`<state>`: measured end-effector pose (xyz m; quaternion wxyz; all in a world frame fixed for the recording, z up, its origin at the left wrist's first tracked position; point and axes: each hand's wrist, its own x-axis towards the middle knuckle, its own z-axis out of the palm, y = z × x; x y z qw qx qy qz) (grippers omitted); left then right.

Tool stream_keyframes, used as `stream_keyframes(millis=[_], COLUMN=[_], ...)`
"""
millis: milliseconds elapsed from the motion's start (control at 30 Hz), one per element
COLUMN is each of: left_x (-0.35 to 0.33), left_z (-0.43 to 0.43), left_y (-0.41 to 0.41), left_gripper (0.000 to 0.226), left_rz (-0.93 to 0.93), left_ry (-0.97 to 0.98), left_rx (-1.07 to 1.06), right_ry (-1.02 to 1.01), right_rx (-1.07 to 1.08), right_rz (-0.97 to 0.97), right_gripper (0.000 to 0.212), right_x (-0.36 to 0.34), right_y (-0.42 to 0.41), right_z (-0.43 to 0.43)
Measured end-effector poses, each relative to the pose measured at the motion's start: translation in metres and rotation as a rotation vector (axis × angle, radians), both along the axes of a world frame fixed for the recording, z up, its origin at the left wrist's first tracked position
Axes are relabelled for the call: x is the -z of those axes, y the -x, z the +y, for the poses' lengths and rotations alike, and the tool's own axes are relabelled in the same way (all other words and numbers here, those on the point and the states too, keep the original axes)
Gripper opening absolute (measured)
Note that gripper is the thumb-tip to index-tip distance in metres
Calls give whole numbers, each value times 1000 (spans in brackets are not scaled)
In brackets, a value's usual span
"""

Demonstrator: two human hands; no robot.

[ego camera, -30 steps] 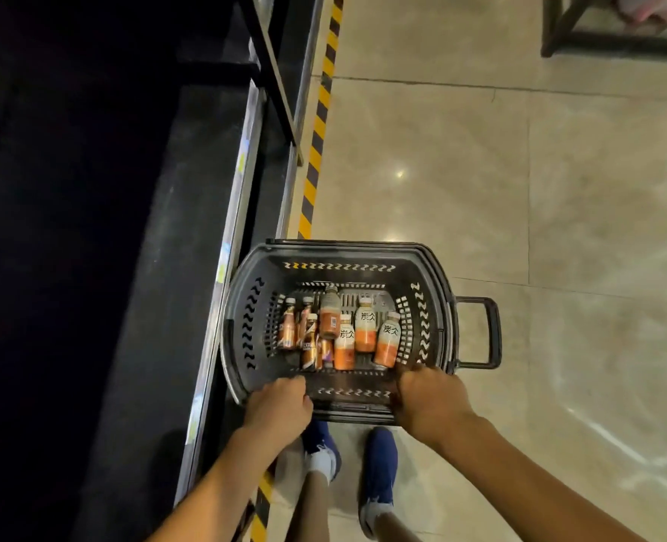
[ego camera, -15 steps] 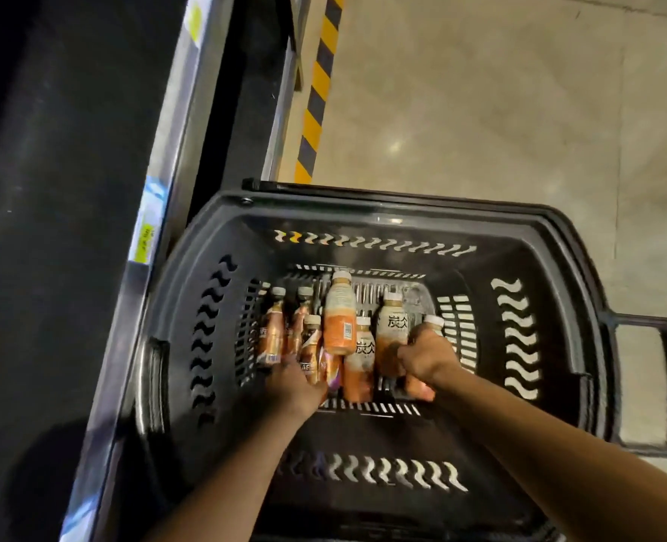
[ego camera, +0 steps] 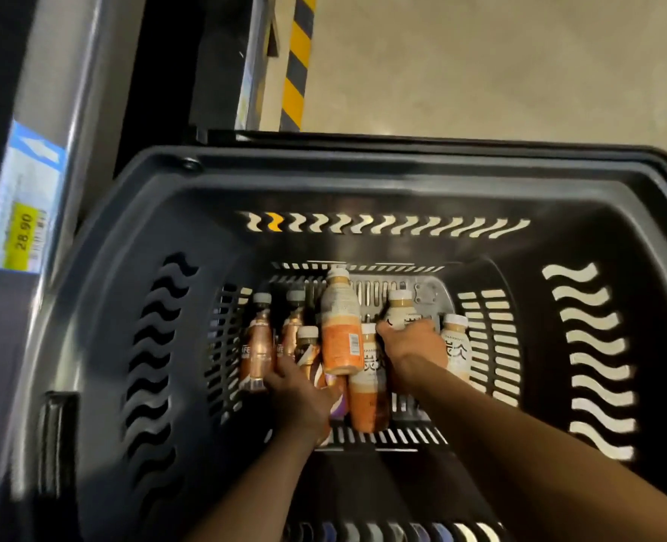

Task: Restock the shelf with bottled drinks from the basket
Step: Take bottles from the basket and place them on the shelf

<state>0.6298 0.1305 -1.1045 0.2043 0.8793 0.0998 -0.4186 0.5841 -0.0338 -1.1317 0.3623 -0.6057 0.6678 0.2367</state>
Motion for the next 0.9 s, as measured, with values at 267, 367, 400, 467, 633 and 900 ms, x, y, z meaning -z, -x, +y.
stream_keyframes(millis=[267, 367, 400, 467, 633, 900], left_x=[-100, -186, -211, -270, -476, -686], left_z=[-8, -17, -18, -23, -42, -40], left_y=[-14, -11, -7, 2, 24, 63], left_gripper=[80, 93, 102, 106, 46, 36], left_rz=[101, 119, 120, 154, 242, 270], left_ry=[188, 256, 282, 329, 416, 612], left_rx=[-218, -221, -225, -230, -270, -258], right_ry=[-126, -161, -173, -142, -191, -177], right_rx=[80, 126, 132, 187, 354, 350], right_rz=[-242, -255, -258, -299, -381, -602], right_gripper=[85, 68, 56, 44, 56, 32], right_x=[-123, -218, -255, -333, -504, -716], right_y=[33, 49, 55, 64, 91, 115], right_z=[0, -6, -8, -12, -13, -6])
